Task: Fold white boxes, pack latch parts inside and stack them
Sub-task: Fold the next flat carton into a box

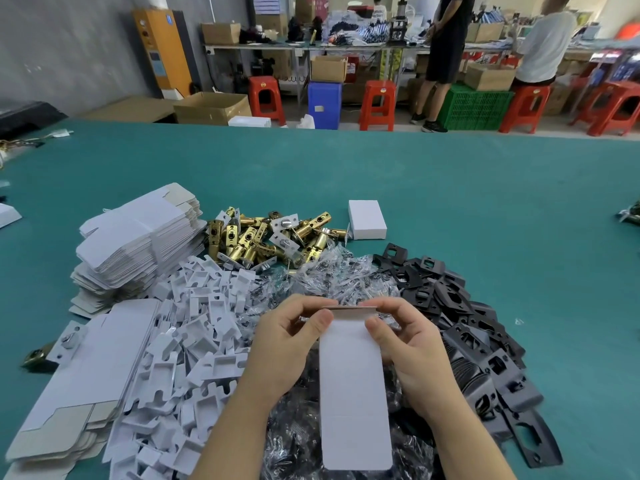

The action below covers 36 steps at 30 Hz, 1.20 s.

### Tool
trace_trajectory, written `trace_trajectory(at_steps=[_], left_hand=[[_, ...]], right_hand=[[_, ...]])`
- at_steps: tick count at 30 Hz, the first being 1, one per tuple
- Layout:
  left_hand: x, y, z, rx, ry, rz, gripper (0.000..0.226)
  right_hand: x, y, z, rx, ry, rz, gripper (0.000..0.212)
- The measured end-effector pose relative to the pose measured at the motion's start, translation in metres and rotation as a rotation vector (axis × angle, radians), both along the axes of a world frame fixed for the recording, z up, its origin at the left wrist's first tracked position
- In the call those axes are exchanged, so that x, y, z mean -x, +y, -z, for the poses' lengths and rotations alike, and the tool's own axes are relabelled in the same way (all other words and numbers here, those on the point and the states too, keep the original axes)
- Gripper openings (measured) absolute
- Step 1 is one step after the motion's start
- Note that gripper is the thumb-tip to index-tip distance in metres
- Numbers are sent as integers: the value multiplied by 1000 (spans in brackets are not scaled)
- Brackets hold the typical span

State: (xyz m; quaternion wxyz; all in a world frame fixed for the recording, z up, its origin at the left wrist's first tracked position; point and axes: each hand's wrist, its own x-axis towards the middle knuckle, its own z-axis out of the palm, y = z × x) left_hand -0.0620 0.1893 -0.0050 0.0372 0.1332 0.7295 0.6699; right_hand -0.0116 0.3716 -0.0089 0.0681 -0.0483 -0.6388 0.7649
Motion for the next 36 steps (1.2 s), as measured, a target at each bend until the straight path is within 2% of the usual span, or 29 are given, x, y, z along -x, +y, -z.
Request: trace_trajectory(at_steps=[2,5,7,10,14,17,21,32,36], left_hand=[[0,0,-1,-21,-8,-11,10],[-2,-2,0,-16,5,-18,40],[-2,-2,-1,-18,8,-48,51],[-1,-1,-1,-33,-13,-55,41],[-1,-1,-1,34,-34,-20,2],[-1,0,0,52,36,-26,14],[-2,4,1,35,87,-28,11],[-5,4,-1,-15,-12,46,11],[-5,3,-1,-28,-50,11,14]], right_hand=[[-1,0,-1,-7,-3,5,17],[-1,-2,-2,-33,-4,-4,16],[-1,-4,-2,-59,-1,-20,17],[-2,-6,-1,-88,8,-37,17],[-2,-5,-2,-79,9,-14,17],[0,-4,-1,-37,-3,-5,21],[0,-3,-1,21,-66,-64,18],[0,-7,1,-30,-37,-94,13],[-1,-8,0,-4,-54,-173,34]])
